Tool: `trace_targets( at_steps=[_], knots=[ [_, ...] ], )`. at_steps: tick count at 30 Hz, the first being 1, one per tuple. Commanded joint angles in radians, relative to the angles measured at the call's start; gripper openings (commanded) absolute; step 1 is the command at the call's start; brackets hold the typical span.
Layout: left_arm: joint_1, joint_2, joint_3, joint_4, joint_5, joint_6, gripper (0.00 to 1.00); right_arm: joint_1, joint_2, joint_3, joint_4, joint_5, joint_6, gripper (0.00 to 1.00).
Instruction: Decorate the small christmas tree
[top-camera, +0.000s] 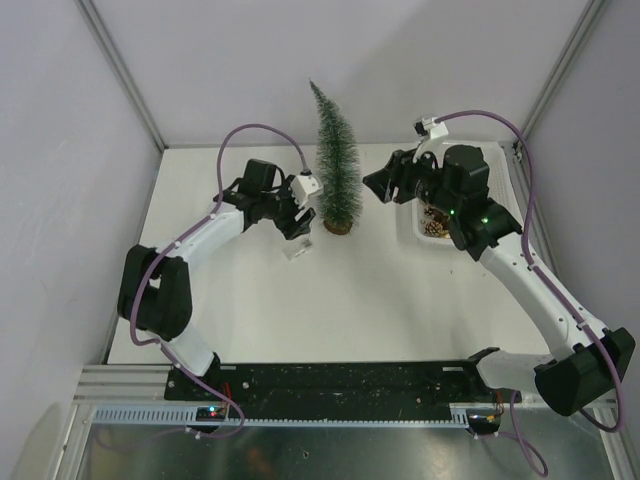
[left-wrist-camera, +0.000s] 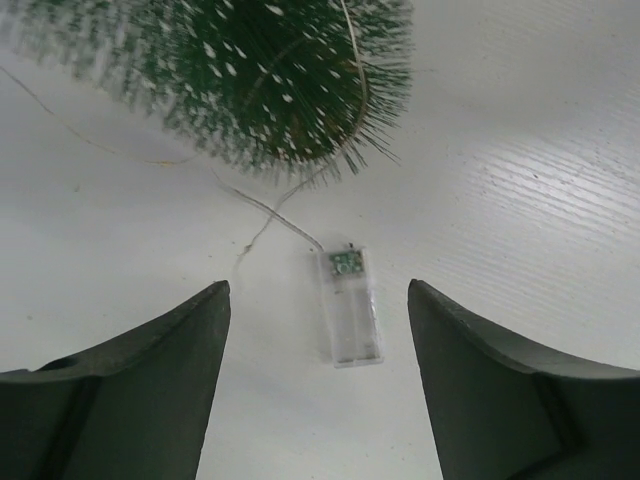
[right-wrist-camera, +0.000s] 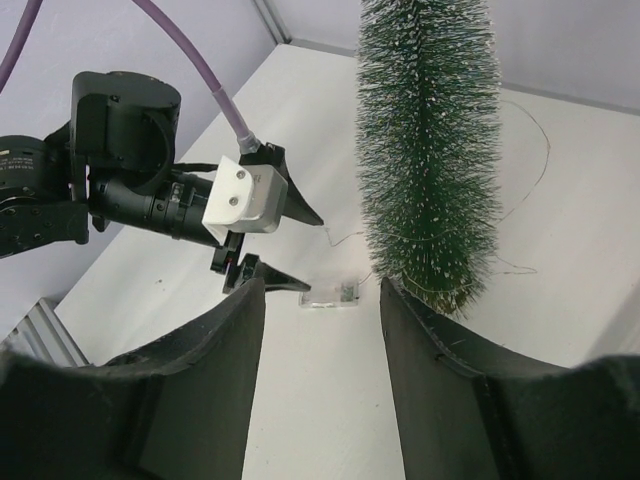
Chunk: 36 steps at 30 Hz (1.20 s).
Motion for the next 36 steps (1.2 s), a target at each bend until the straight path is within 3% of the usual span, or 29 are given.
trace_targets(
  at_steps=[1, 8, 17, 23, 30, 32, 35, 36],
  knots=[
    [0.001, -0.005, -0.004, 0.134, -0.026, 0.011, 0.73, -0.004, -0.033, 0.000, 0.024, -0.009, 0.016, 0.54],
    [0.001, 0.032, 0.000, 0.196, -0.028, -0.012, 0.44, -0.009, -0.038, -0.002, 0.017, -0.006, 0.018, 0.52],
    [-0.002, 0.012, -0.058, 0.197, 0.037, -0.003, 0.35, -0.025, -0.038, -0.016, 0.029, -0.009, 0.026, 0.51],
    [-0.002, 0.052, -0.026, 0.209, -0.009, -0.026, 0.03, -0.028, -0.028, -0.026, 0.054, -0.018, 0.039, 0.50],
    [0.034, 0.045, -0.015, 0.248, -0.053, -0.088, 0.00, -0.030, -0.010, -0.028, 0.095, 0.012, 0.035, 0.51],
    [0.051, 0.036, -0.021, 0.261, -0.059, -0.112, 0.00, -0.030, 0.004, -0.028, 0.131, 0.036, 0.037, 0.54],
    [0.080, 0.027, -0.022, 0.276, -0.060, -0.159, 0.00, -0.029, 0.038, -0.020, 0.200, 0.086, 0.037, 0.87],
    [0.087, 0.024, -0.021, 0.279, -0.058, -0.174, 0.00, -0.025, 0.062, -0.003, 0.213, 0.102, 0.035, 0.93]
  ],
)
